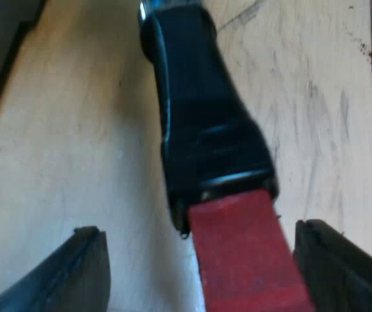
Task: Put the handle in the coffee machine
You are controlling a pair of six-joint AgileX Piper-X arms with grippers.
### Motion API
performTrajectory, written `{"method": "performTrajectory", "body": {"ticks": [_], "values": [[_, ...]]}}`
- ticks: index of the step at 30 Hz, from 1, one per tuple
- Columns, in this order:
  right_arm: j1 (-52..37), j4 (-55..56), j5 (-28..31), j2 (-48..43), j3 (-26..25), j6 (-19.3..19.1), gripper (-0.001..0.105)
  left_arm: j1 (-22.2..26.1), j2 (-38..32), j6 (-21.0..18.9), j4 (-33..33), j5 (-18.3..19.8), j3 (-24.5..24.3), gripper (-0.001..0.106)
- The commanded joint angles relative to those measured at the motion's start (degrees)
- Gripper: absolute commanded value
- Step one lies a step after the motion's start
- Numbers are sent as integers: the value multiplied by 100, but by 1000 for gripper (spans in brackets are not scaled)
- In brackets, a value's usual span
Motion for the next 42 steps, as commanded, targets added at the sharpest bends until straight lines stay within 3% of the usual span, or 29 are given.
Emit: {"method": "performTrajectory", "body": {"ticks": [1,23,26,31,42], "values": [[-14,-121,-134,-109,-44,-14,0,5,55,35,-53,52,1,62],[-14,-121,-134,-109,-44,-14,0,5,77,35,-299,159,1,61],[-14,-121,-134,-109,-44,-14,0,5,77,35,-299,176,1,53],[-14,-121,-134,-109,-44,-14,0,5,77,-14,-299,176,1,29],[-14,-121,-134,-109,-44,26,0,5,77,-14,-287,447,1,14]]}}
